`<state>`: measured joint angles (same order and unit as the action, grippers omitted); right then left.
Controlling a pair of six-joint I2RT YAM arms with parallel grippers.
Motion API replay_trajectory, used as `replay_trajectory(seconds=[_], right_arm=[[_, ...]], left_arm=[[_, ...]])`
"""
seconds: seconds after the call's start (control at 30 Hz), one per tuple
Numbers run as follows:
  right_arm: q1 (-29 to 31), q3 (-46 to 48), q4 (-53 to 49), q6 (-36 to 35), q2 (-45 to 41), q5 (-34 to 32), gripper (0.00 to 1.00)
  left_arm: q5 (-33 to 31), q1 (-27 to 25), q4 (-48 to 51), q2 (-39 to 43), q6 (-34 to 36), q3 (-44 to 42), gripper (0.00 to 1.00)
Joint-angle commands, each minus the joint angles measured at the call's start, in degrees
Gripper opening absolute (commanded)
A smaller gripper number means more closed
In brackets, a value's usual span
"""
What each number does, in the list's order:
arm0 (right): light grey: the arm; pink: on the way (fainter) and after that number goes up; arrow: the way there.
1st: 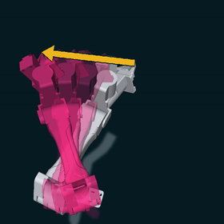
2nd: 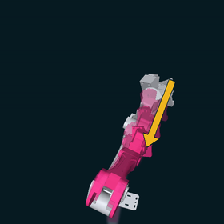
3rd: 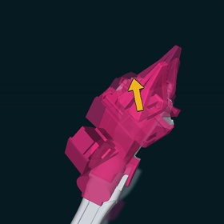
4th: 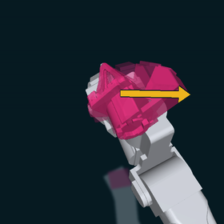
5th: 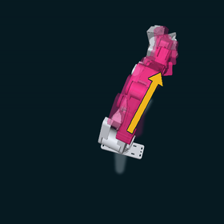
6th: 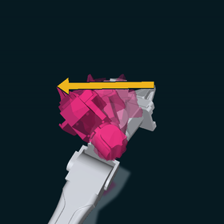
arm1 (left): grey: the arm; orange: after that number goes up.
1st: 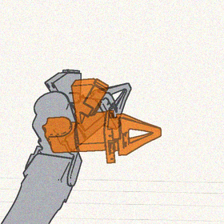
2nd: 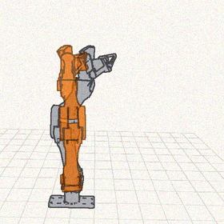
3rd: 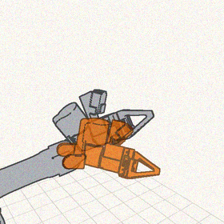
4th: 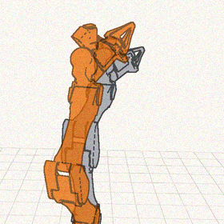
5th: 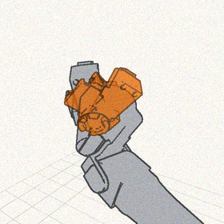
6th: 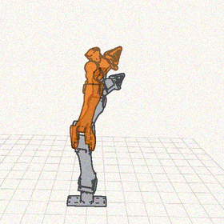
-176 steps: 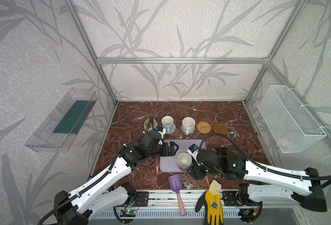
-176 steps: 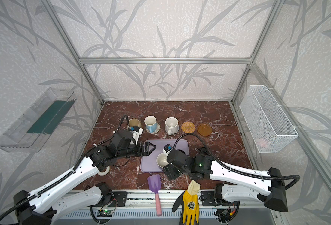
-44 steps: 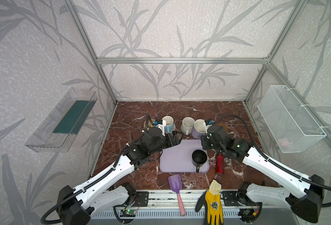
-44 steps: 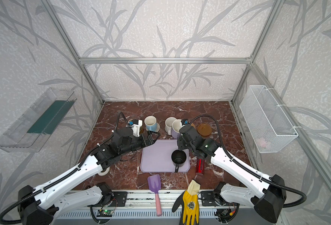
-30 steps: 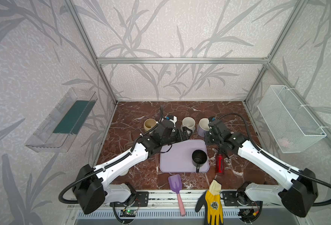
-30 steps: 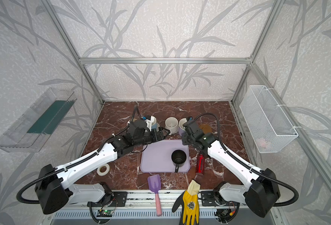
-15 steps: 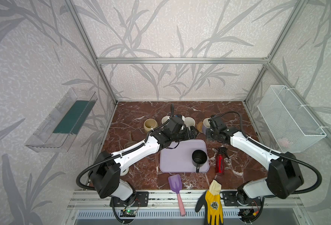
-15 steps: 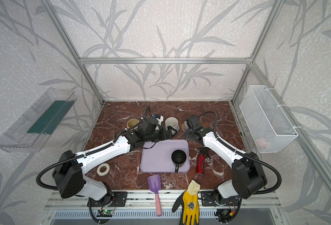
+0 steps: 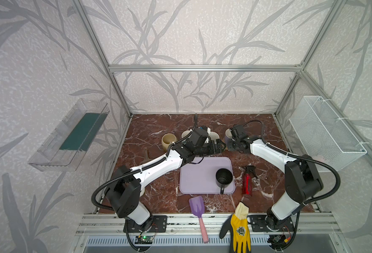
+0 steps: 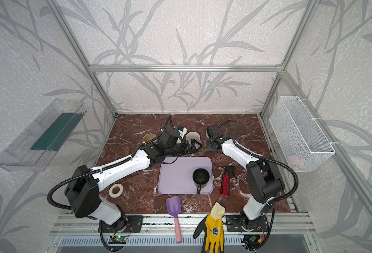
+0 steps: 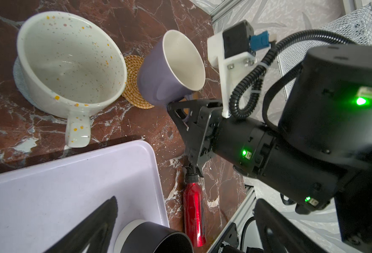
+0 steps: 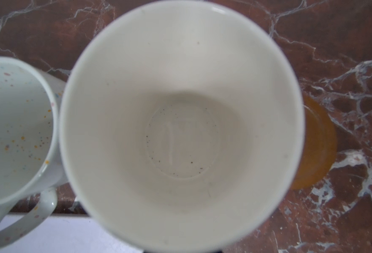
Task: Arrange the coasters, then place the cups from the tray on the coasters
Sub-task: 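Lower lavender mug onto wicker coaster with left gripper while right lowers white mug onto saucer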
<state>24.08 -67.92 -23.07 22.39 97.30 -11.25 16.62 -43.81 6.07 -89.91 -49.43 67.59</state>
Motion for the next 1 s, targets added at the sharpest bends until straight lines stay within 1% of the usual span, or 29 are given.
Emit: replay_trajectory(seconds=[0.0, 0.03, 0.13, 0.27, 0.53, 0.7, 0.87, 0.97], right_arm=[[-0.79, -4.10, 2.49, -0.25, 0.17, -0.60, 0.00], [-1.00, -4.44, 2.59, -0.13, 1.93, -0.29, 0.00], [-1.13, -5.49, 2.24, -0.33, 3.37, -0.59, 0.00], [-1.22, -6.16, 2.60, -0.13, 4.88, -0.49, 0.00], [-1.23, -6.53, 2.22, -0.03, 6.81, -0.79, 0.00], [-1.23, -5.18, 3.07, 0.10, 7.11, -1.46, 0.00], [-1.07, -2.88, 5.32, 0.10, 7.49, -0.66, 0.00], [-0.65, -0.68, 6.96, -0.14, 7.43, -1.75, 0.00]], left_arm=[[-0.38, 0.30, 2.21, -1.45, 2.05, 3.37, 0.99], [0.12, 0.32, 2.37, -1.66, 2.44, 4.04, 0.99], [1.05, 0.87, 1.16, -1.52, 2.32, 4.63, 0.99], [-0.49, 1.12, 1.46, -1.49, 2.68, 5.18, 1.00], [-0.96, 1.19, 1.29, -2.31, 2.34, 4.57, 0.99], [-1.08, 1.18, 1.52, -2.03, 2.50, 4.37, 0.99], [-1.54, 1.19, 1.78, -1.97, 2.28, 4.04, 0.99], [-1.71, 1.18, 1.76, -1.85, 2.23, 3.69, 0.99]])
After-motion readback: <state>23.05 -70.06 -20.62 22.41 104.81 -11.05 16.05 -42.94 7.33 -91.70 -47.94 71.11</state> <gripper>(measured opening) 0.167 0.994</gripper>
